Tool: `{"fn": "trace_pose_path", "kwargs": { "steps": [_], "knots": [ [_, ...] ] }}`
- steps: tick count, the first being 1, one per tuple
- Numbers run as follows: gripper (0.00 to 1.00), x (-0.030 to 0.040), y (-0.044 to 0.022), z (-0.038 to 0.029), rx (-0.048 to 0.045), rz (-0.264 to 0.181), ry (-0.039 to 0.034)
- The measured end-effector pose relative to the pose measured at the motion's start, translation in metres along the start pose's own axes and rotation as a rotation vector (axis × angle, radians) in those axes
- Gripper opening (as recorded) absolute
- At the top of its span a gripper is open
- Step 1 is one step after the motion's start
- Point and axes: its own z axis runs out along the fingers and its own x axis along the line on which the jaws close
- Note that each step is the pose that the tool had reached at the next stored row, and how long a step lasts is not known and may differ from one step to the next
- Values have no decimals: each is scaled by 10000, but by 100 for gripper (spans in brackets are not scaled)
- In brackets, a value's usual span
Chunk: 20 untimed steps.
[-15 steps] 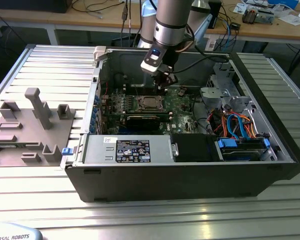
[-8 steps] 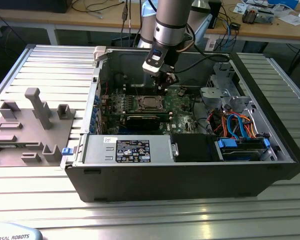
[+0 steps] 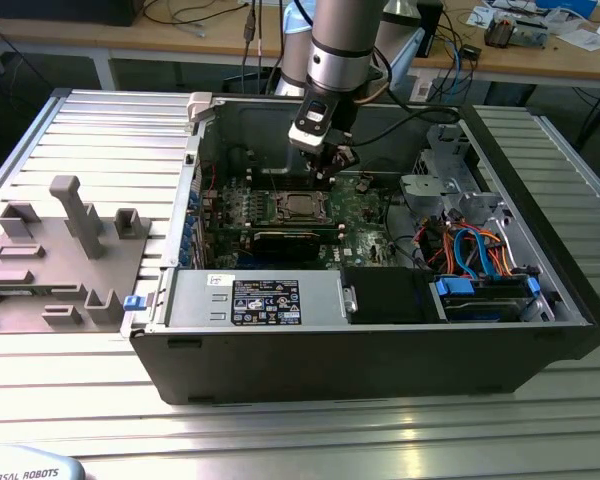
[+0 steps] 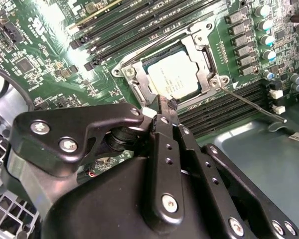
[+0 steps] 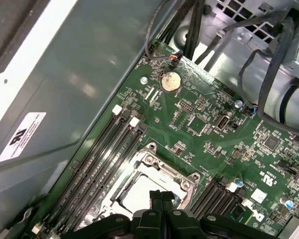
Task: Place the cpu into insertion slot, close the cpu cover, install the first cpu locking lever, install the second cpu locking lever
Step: 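Install the first cpu locking lever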
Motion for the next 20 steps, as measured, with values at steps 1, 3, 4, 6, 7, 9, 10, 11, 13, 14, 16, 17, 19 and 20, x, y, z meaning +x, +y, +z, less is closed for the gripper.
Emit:
{"fn": "trace_pose_path", "kwargs": {
  "steps": [1,3,4,6,7,9,10,11,13,14,16,17,19,20],
  "knots": [
    [11,0,0,0,2,-63,-2],
    [11,0,0,0,4,-166,-5],
    [11,0,0,0,5,-224,-6],
    [11,0,0,0,11,-463,-14],
    [11,0,0,0,13,-529,-17],
    [11,0,0,0,16,-668,-21],
    [11,0,0,0,18,-734,-23],
    [11,0,0,0,19,-782,-24],
    [11,0,0,0,21,-877,-28],
    [11,0,0,0,23,-917,-29],
    [11,0,0,0,23,-989,-31],
    [11,0,0,0,25,-1056,-33],
    [11,0,0,0,28,-1167,-37],
    [11,0,0,0,30,-1275,-40]
  ]
}}
